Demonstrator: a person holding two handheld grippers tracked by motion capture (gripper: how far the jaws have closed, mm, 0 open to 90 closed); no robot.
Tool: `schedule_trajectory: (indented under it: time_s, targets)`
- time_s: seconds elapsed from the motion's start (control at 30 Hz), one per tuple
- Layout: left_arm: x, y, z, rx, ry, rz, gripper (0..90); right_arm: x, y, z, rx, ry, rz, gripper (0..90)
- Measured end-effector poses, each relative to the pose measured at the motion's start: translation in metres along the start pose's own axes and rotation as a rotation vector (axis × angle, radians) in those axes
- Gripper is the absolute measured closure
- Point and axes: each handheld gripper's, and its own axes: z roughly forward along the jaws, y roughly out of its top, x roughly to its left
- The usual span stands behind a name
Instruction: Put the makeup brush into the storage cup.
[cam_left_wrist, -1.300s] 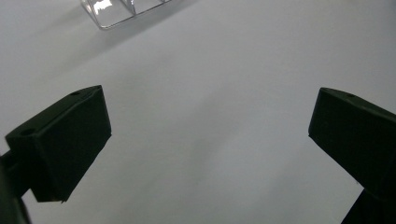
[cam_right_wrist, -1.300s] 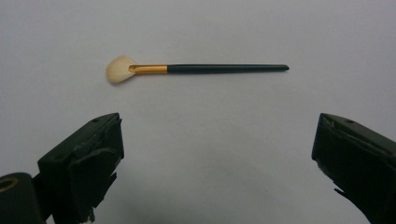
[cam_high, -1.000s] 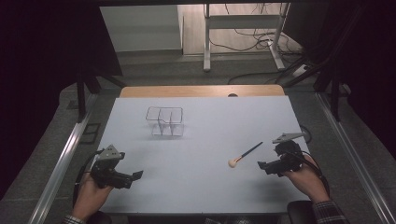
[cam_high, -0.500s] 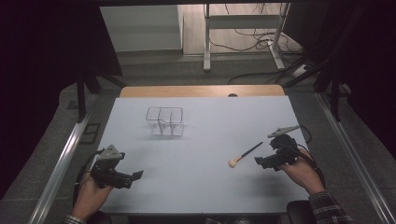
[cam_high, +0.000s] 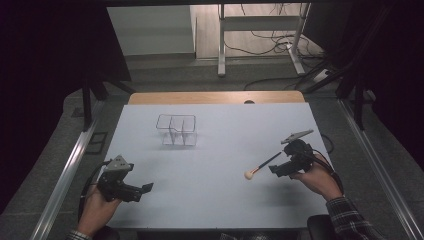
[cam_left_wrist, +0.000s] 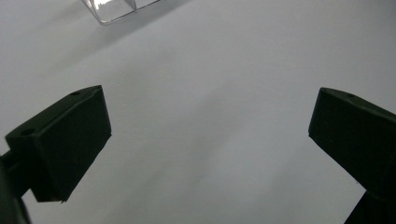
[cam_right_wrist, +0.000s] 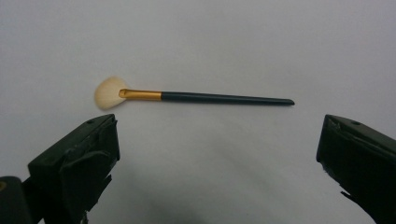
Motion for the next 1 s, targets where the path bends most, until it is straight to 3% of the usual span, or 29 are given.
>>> schedule_trajectory:
  time_s: [1.0]
  targets:
    - [0.000, -0.001, 0.002, 0.023, -0.009, 0.000, 0.0, 0.004, 0.035, 0.040, 0.093, 0.046, -0.103, 0.0]
